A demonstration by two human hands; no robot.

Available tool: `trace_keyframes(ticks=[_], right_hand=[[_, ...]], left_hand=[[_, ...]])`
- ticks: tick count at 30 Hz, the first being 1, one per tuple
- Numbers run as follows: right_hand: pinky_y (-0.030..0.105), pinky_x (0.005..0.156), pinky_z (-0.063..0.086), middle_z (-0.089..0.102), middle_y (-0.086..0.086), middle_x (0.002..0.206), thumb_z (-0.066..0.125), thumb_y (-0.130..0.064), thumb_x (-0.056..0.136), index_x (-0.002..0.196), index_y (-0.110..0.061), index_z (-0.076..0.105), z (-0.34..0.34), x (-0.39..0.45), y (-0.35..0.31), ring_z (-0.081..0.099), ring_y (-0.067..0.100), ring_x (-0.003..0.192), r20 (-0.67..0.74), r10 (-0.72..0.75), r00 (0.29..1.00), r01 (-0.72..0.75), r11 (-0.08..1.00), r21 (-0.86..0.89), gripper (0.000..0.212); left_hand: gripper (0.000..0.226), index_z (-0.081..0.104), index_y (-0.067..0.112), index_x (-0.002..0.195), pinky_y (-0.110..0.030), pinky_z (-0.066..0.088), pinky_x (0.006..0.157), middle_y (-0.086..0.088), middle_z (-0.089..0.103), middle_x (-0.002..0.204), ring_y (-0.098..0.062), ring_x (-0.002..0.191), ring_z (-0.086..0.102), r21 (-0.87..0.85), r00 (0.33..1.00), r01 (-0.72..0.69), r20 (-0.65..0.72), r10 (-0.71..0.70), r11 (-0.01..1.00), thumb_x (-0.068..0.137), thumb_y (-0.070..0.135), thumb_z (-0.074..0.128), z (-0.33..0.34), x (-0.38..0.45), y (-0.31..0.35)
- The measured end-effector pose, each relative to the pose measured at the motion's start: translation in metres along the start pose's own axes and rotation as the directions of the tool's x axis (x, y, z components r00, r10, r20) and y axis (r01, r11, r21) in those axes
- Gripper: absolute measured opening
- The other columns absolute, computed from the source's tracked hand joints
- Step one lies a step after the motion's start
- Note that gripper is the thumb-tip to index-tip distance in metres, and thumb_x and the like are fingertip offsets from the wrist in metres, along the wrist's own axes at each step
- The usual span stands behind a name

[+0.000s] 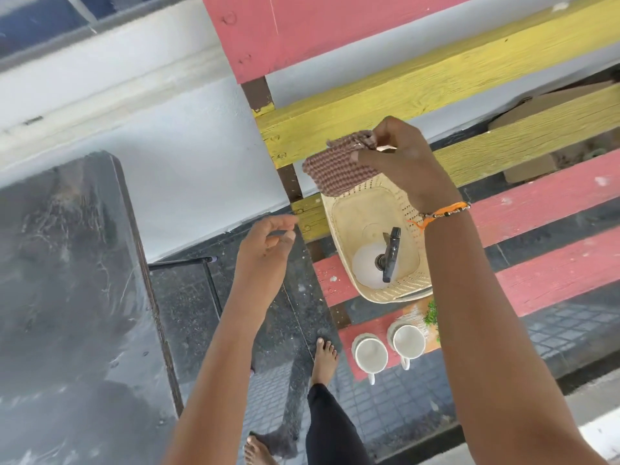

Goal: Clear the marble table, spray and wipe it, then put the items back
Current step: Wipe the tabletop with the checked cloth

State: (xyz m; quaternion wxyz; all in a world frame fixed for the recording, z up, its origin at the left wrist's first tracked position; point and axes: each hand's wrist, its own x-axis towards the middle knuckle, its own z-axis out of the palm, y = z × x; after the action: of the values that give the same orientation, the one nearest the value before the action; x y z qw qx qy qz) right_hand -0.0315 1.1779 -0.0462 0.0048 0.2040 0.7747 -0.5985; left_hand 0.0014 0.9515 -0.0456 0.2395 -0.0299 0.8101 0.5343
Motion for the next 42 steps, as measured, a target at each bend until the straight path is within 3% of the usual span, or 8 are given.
trace_keyframes(ticks=[7, 11, 18, 24, 27, 34, 39, 42], right_hand=[[0.038, 0.076, 0.046, 0.05, 0.012, 0.086, 0.063, -0.006, 0.085, 0.08, -0.012, 0.047, 0.08, -0.069, -0.063, 0.051, 0.018, 0.083, 0.272, -0.018, 0.962, -0.062, 0.957, 0.282, 0.019], [0.041, 0.083, 0.051, 0.06, 0.009, 0.088, 0.063, -0.005, 0.085, 0.1, -0.002, 0.053, 0.134, -0.106, -0.078, 0.058, 0.016, 0.085, 0.36, -0.019, 0.933, -0.105, 0.941, 0.322, 0.018], [0.03, 0.077, 0.048, 0.06, -0.001, 0.089, 0.055, -0.006, 0.091, 0.115, -0.025, 0.057, 0.229, -0.181, -0.1, 0.055, 0.011, 0.084, 0.603, -0.125, 0.788, -0.054, 0.961, 0.271, 0.03], [0.019, 0.071, 0.051, 0.06, -0.013, 0.087, 0.05, -0.006, 0.094, 0.11, -0.024, 0.059, 0.321, -0.261, -0.116, 0.056, 0.003, 0.08, 0.731, -0.161, 0.663, 0.011, 0.978, 0.206, 0.025], [0.027, 0.073, 0.051, 0.058, -0.01, 0.089, 0.049, -0.006, 0.095, 0.102, -0.025, 0.059, 0.367, -0.301, -0.12, 0.056, 0.006, 0.081, 0.764, -0.151, 0.627, 0.056, 0.987, 0.149, 0.023], [0.031, 0.085, 0.052, 0.05, 0.003, 0.101, 0.055, -0.014, 0.094, 0.081, -0.026, 0.057, 0.464, -0.381, -0.121, 0.055, 0.013, 0.091, 0.778, -0.12, 0.617, 0.183, 0.983, 0.007, 0.017], [0.027, 0.101, 0.037, 0.058, 0.004, 0.114, 0.061, -0.019, 0.09, 0.083, -0.023, 0.059, 0.521, -0.41, -0.129, 0.053, 0.012, 0.111, 0.777, -0.163, 0.608, 0.352, 0.932, -0.08, 0.008], [0.032, 0.097, 0.04, 0.065, -0.007, 0.093, 0.057, -0.022, 0.093, 0.083, -0.024, 0.058, 0.548, -0.422, -0.132, 0.058, 0.005, 0.095, 0.876, -0.133, 0.463, 0.251, 0.968, 0.015, 0.01]], left_hand=[[0.049, 0.041, 0.039, 0.13, -0.001, 0.027, 0.088, 0.017, 0.04, 0.134, 0.015, 0.116, 0.036, 0.007, 0.978, -0.151, -0.144, 0.15, 0.989, 0.087, 0.027, 0.062, -0.064, -0.024, -0.001], [0.061, 0.036, 0.037, 0.137, -0.024, 0.035, 0.101, 0.01, 0.038, 0.141, -0.002, 0.124, 0.04, -0.106, 0.965, -0.1, -0.253, 0.07, 0.989, 0.084, 0.027, 0.066, -0.113, -0.059, -0.026], [0.028, 0.057, 0.036, 0.094, -0.018, 0.046, 0.087, 0.016, 0.062, 0.1, 0.006, 0.093, 0.058, -0.109, 0.895, -0.135, -0.44, 0.074, 0.985, 0.081, 0.017, 0.071, -0.205, -0.151, -0.086], [0.02, 0.06, 0.033, 0.083, -0.042, 0.053, 0.081, -0.003, 0.063, 0.094, -0.018, 0.084, 0.061, -0.139, 0.834, -0.109, -0.551, 0.014, 0.984, 0.077, 0.02, 0.074, -0.277, -0.242, -0.142], [0.017, 0.063, 0.029, 0.078, -0.034, 0.052, 0.076, 0.001, 0.062, 0.09, -0.016, 0.079, 0.06, -0.147, 0.8, -0.134, -0.6, 0.019, 0.98, 0.074, 0.019, 0.076, -0.313, -0.295, -0.169], [0.01, 0.057, 0.01, 0.086, -0.05, 0.053, 0.067, -0.018, 0.061, 0.076, -0.036, 0.066, 0.056, -0.113, 0.783, -0.203, -0.615, 0.092, 0.973, 0.084, 0.013, 0.066, -0.377, -0.382, -0.222], [0.015, 0.056, 0.031, 0.077, -0.029, 0.046, 0.063, 0.015, 0.057, 0.067, -0.007, 0.064, 0.053, -0.125, 0.709, -0.24, -0.7, 0.085, 0.963, 0.084, 0.02, 0.065, -0.418, -0.419, -0.248], [0.014, 0.059, 0.026, 0.077, -0.026, 0.047, 0.063, 0.014, 0.059, 0.069, -0.007, 0.066, 0.056, -0.231, 0.675, -0.286, -0.738, 0.025, 0.93, 0.087, 0.017, 0.061, -0.44, -0.432, -0.262]])
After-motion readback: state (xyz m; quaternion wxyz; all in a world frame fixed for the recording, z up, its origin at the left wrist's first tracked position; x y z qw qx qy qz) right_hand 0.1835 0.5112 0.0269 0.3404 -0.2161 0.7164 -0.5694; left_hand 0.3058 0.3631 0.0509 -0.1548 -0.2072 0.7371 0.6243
